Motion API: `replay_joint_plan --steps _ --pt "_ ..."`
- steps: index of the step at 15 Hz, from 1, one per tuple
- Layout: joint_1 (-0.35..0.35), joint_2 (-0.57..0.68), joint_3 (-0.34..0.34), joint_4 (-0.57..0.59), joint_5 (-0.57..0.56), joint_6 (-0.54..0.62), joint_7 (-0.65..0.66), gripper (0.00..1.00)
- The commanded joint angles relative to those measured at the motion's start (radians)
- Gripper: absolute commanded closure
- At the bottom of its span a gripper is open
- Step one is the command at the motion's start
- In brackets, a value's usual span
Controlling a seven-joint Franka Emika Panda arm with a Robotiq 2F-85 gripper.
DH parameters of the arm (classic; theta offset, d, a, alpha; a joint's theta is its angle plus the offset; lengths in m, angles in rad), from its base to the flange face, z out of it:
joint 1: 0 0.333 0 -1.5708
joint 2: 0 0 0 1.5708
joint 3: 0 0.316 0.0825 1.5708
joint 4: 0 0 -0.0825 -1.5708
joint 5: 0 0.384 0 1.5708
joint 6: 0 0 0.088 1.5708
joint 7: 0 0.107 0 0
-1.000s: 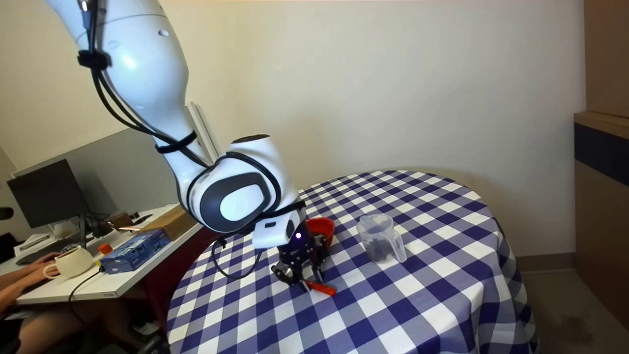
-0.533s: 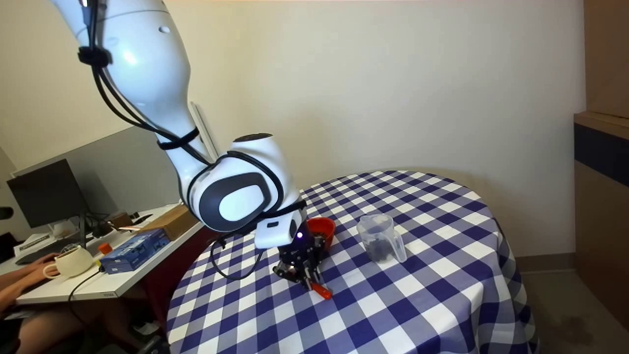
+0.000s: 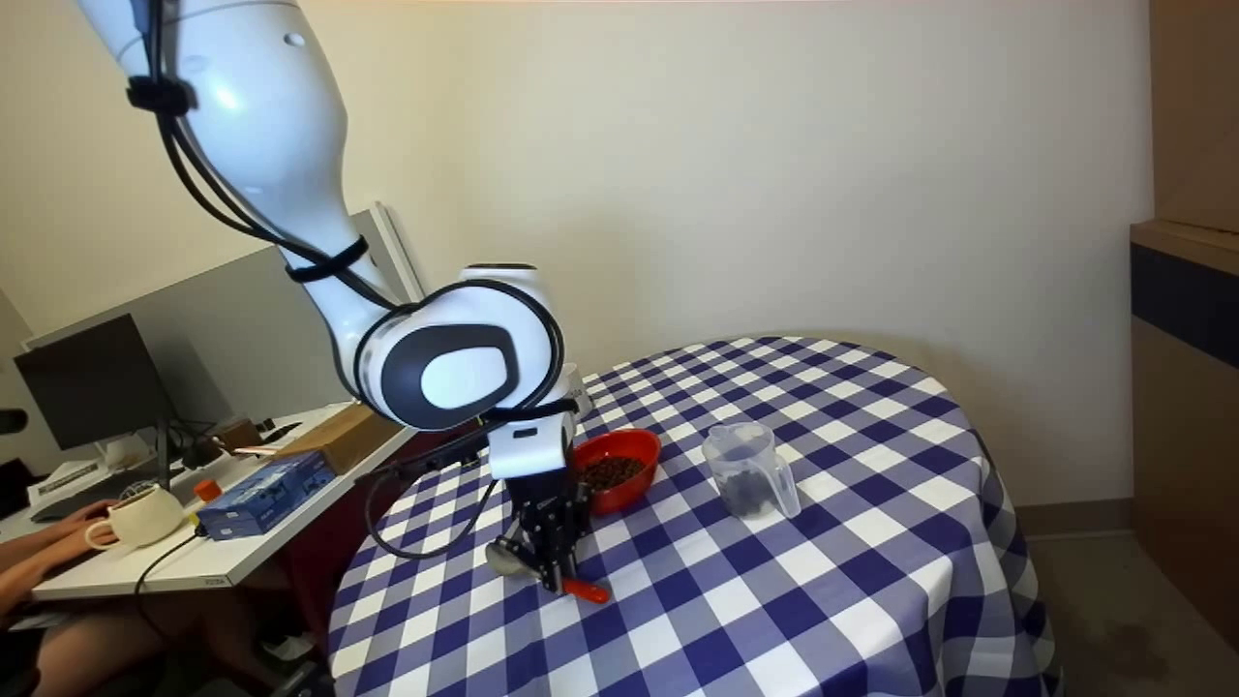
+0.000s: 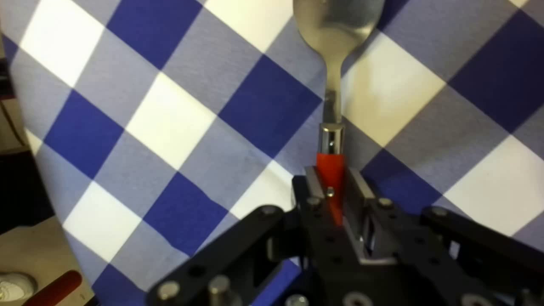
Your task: Spoon out a single spoonful of the contents from the orange bowl into the transparent jar.
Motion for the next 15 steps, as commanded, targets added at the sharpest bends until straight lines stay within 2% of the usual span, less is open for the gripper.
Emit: replay_joint_plan --steps 1,5,9,12,14,15 --pt "0.123 -0.075 -0.092 -0.018 -0.038 -0.096 0.014 0.93" --pt "0.203 -0.152 -0.162 -0.021 -0.056 -0.076 0.074 0.93" --pt "0.254 -0.224 -0.229 -0.001 -0.151 -0.100 0.151 0.93" --pt "0.313 -0.246 -0.311 0.024 -0.314 -0.103 0.279 0.93" --pt "0.404 -0.226 -0.422 0.060 -0.497 -0.105 0.428 0.93" --pt "0.418 -0.217 -0.445 0.079 -0.583 -0.120 0.494 0.93"
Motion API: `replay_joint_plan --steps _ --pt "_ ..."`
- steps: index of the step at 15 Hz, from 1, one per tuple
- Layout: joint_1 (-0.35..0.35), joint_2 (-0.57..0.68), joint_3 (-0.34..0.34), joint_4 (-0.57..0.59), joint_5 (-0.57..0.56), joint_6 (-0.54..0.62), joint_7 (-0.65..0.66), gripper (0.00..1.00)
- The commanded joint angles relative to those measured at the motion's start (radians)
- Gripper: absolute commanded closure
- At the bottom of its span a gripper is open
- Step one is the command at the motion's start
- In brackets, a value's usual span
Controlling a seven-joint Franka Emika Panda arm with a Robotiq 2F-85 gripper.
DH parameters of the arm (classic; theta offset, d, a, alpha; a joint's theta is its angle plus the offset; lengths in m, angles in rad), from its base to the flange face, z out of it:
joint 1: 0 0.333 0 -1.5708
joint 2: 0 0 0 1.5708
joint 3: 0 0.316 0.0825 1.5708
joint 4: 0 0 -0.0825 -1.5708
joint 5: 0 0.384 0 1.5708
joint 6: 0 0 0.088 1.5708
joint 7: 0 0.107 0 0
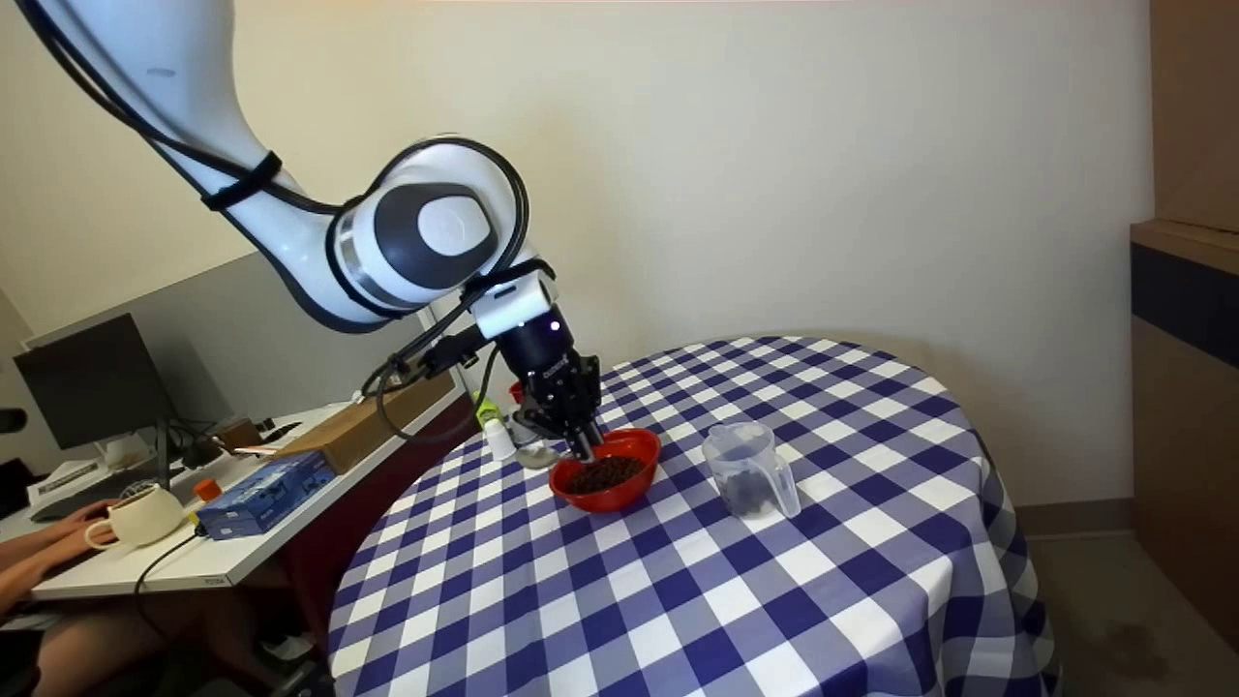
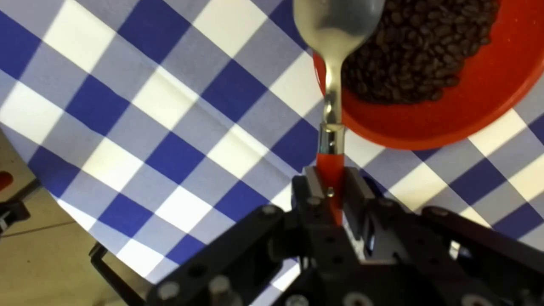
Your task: Spoon out a single spoonful of the contents from the orange bowl into the transparent jar.
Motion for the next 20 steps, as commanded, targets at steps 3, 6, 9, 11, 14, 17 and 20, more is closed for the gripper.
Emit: replay_joint_plan --steps 3,6,9,11,14,17,20 --pt "0.154 0.044 -0.171 0.109 -0.445 -0.118 0.383 0.93" --pt "0.149 0.066 -0.136 0.153 -0.630 -0.201 0.551 0.93" --pt "0.118 0.092 -0.062 0.188 -0.776 -0.289 0.692 0.93" --pt "0.095 0.116 -0.005 0.213 -0.838 -0.343 0.767 0.93" --pt "0.067 0.165 0.071 0.261 -0.904 -0.407 0.868 0.93" --pt "0.040 0.217 0.128 0.321 -0.943 -0.463 0.932 0.93" --pt "0.024 0.270 0.164 0.385 -0.970 -0.513 0.964 0.93"
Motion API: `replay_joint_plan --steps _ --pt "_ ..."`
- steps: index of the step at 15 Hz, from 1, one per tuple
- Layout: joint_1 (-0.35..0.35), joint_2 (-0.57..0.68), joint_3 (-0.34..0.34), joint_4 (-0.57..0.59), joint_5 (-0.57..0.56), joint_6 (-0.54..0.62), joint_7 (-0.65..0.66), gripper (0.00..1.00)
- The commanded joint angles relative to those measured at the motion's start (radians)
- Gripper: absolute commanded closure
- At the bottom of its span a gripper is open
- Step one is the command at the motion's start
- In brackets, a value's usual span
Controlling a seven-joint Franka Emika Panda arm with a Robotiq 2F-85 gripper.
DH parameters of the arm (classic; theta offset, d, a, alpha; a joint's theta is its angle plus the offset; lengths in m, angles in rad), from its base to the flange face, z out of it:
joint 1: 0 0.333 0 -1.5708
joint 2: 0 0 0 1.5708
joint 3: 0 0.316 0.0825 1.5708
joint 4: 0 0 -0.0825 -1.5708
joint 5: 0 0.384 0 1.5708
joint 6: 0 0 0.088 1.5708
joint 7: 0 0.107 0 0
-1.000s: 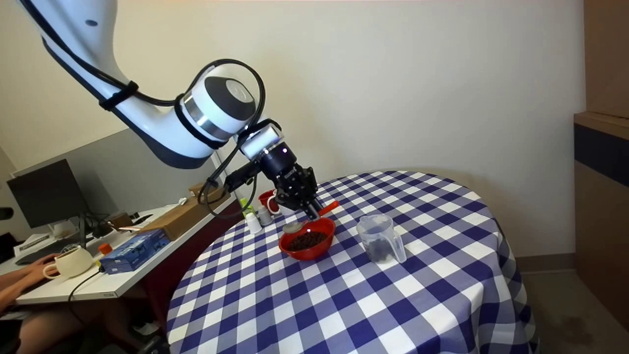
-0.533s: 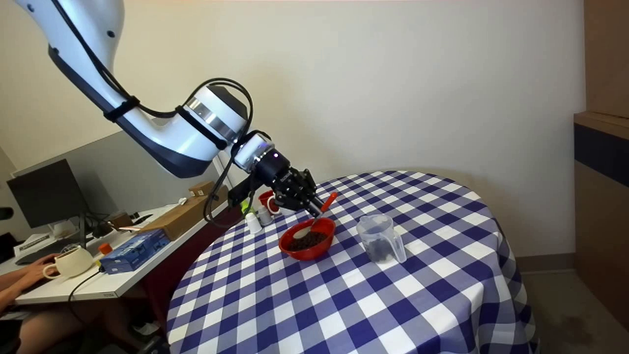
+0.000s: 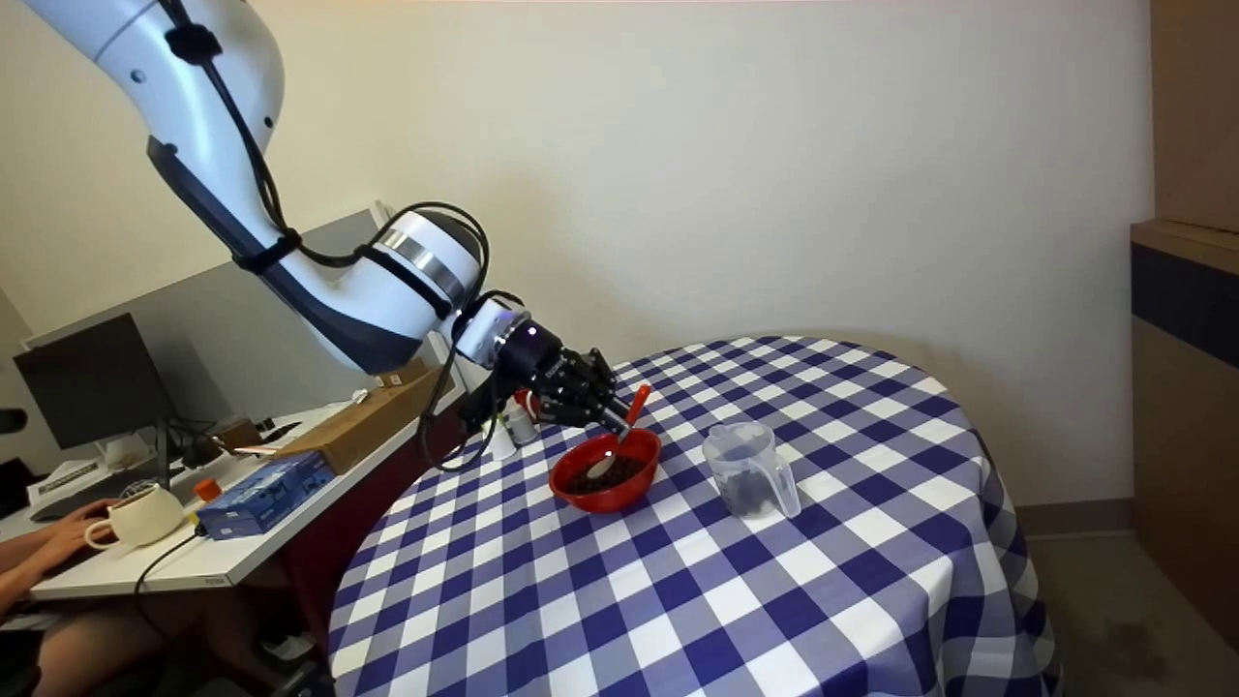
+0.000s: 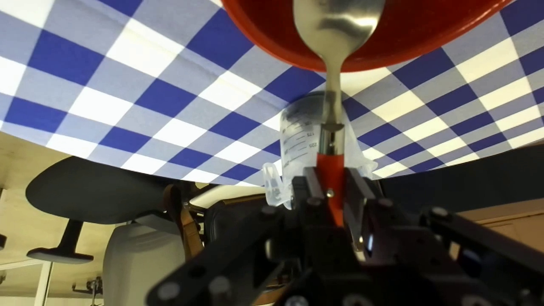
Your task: Spoon out a single spoonful of the contents from the orange bowl into the transparent jar.
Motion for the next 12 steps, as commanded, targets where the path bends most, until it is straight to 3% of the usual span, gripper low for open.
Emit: replay_joint_plan --steps 1,12 --pt "-0.029 0.078 0.049 0.102 -0.056 -0.077 0.055 0.93" --pt "-0.047 0.187 0.103 0.210 -0.101 -0.162 0.075 0.93"
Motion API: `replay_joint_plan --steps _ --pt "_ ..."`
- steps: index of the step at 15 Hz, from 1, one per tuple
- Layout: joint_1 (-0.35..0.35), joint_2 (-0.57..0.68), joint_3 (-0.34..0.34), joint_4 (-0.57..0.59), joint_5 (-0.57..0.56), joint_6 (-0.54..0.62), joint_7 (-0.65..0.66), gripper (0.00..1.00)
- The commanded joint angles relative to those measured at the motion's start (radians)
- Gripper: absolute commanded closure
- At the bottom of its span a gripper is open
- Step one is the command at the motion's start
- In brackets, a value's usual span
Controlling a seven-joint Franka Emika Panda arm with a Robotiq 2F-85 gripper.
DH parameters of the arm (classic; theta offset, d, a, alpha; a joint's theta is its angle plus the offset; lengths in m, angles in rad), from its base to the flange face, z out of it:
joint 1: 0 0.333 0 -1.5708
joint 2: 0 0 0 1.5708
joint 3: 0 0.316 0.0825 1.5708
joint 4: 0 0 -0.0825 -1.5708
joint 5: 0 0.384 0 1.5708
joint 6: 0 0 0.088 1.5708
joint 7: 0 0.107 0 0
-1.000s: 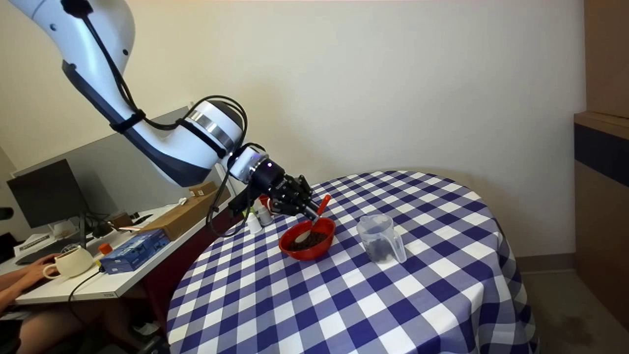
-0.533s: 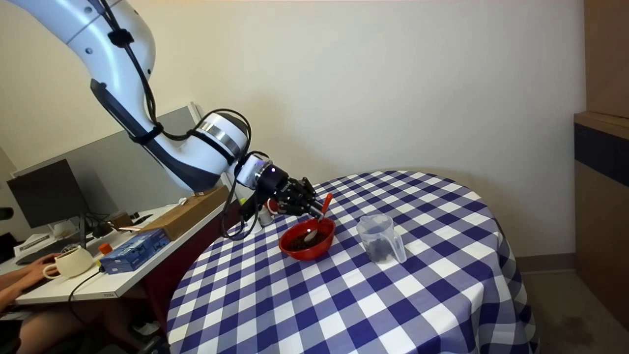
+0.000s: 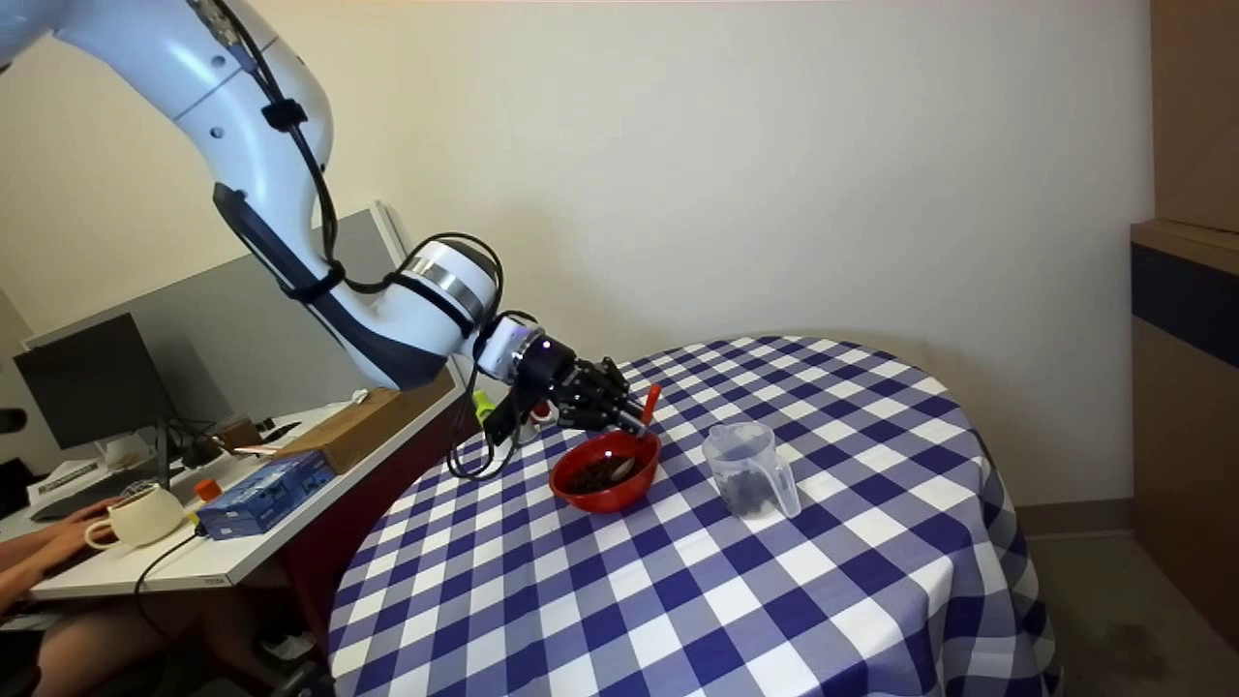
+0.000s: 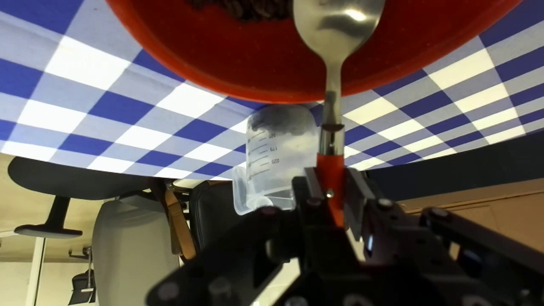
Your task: Spoon out a single spoonful of the contents from the orange bowl into the transparent jar.
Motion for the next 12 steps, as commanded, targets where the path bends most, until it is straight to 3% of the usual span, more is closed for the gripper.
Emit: replay_joint_plan --steps 1,12 --pt "-0.011 0.042 0.031 0.041 -0.027 -0.032 0.028 0.93" --pt "-0.084 0.055 0.080 0.035 0.068 0.040 0.007 0.93"
